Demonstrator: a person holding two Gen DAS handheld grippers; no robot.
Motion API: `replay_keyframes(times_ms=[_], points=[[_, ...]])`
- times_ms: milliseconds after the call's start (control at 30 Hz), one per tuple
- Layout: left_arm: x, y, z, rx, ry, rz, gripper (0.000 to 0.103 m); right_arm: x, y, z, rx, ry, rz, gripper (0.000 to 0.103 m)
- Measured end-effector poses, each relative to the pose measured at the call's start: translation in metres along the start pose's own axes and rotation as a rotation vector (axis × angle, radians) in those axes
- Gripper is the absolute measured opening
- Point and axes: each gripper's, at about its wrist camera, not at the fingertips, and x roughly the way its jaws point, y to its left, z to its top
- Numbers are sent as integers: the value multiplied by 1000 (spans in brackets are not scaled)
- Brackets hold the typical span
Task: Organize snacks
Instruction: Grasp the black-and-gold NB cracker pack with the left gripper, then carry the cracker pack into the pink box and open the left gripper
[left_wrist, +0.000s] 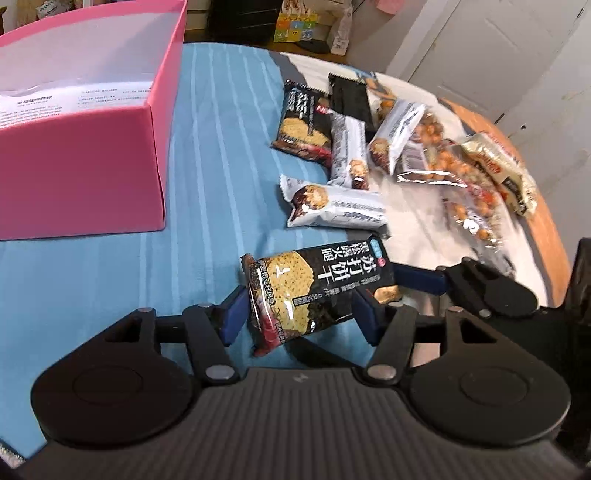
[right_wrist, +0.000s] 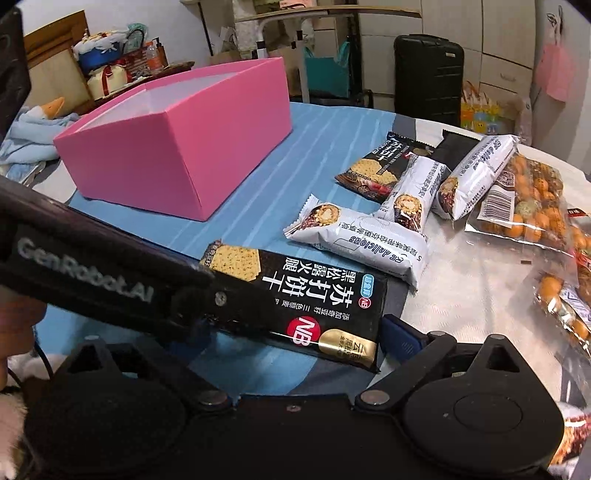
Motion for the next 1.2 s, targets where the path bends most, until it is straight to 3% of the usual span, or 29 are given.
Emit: replay_keyframes(times_ms=[567, 733, 1000, 1200], points=[[-77, -10, -17, 14, -18, -27, 60, -47, 38, 15, -19, 86, -35, 95], [-99, -9, -19, 24, -42, -8, 60, -63, 49, 22, -42, 70, -20, 92], [-135, 18, -7, -43, -75, -49, 60, -82, 70, 52, -90, 25, 25, 90], [-158, 49, 10, -115, -152, -54, 60, -81, 86, 88, -147, -7, 51, 80]])
